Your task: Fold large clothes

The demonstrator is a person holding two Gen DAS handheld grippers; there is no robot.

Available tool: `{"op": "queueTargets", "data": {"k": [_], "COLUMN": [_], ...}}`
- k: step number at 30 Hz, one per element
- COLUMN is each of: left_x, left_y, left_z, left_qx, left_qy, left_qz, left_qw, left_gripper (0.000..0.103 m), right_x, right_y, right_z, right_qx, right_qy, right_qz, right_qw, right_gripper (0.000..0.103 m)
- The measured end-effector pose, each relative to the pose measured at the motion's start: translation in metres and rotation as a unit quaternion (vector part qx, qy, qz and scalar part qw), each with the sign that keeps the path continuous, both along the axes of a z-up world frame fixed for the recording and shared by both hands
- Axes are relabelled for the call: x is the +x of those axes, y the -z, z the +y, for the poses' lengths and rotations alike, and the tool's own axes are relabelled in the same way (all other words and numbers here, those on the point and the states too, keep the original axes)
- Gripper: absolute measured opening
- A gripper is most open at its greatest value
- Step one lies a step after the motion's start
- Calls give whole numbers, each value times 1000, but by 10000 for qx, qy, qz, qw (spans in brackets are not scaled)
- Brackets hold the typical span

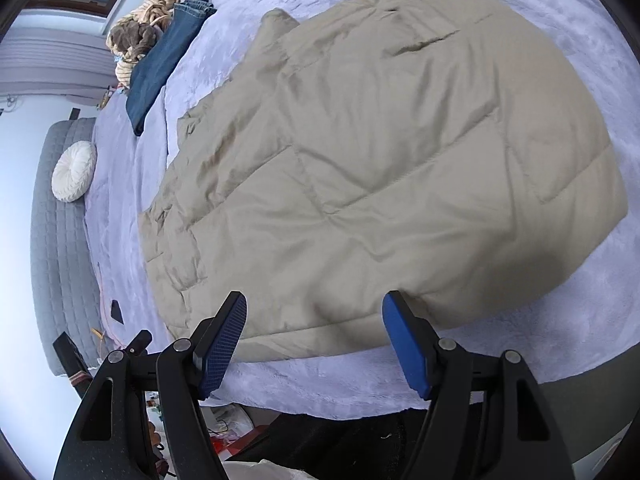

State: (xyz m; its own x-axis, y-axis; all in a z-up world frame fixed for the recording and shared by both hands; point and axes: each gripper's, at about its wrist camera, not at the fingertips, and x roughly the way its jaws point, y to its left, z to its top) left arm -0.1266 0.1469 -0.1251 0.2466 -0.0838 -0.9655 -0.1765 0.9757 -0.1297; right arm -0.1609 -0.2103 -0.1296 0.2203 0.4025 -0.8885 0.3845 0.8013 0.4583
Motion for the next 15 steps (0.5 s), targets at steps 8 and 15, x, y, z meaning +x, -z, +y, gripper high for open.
{"op": "queueTargets", "data": {"k": [8, 15], "left_x": [25, 39], "left_y": [10, 22], "left_z": [11, 16], "left_qx": [-105, -291], "left_qy": [469, 702], "left_qz": [91, 167], "left_qw": [9988, 9970], "left_gripper": [100, 100], "right_x": [18, 25], "right_y": [0, 0], "right_z": [44, 65], "right_qx": [-202, -351], "right_qy": [-60, -13], "right_qz": [-30, -42], "right_qw": [9998, 9994], "right_gripper": [81, 87]}}
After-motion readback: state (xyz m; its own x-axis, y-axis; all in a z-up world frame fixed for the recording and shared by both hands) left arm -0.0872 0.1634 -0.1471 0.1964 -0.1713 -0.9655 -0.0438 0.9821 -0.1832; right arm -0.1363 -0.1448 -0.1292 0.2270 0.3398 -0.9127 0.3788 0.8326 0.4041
